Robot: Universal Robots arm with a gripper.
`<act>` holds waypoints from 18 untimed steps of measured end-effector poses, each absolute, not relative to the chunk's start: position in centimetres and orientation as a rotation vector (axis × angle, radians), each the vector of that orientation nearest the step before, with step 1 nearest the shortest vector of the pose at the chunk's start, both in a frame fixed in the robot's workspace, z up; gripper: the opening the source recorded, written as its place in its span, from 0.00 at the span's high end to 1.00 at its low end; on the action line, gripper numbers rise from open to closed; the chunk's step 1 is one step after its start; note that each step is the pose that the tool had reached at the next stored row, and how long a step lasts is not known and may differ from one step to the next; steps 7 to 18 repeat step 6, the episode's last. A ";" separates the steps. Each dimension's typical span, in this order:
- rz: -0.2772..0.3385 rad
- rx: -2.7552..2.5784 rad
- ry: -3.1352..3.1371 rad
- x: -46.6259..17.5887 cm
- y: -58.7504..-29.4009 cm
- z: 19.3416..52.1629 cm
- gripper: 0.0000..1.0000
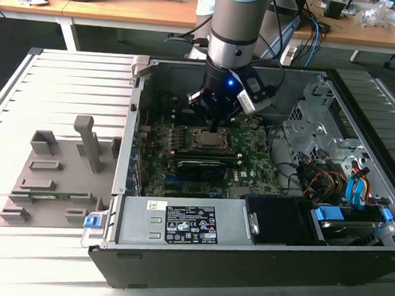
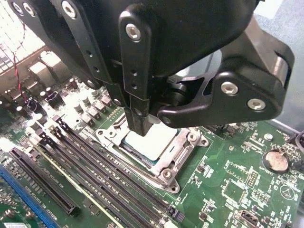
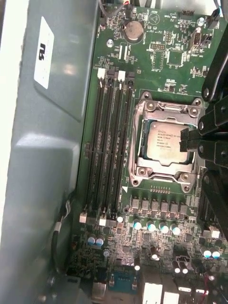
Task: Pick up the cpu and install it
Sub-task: 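Install the second cpu locking lever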
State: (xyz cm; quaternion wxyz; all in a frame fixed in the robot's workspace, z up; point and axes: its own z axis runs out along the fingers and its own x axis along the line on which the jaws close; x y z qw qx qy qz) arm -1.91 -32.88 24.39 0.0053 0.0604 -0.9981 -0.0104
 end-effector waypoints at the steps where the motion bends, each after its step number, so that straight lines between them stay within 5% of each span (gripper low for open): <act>1: -0.033 0.189 -3.125 -1.9 -32.9 24.4 0.89; 18: -0.033 0.189 -3.125 -1.9 -32.9 24.5 0.89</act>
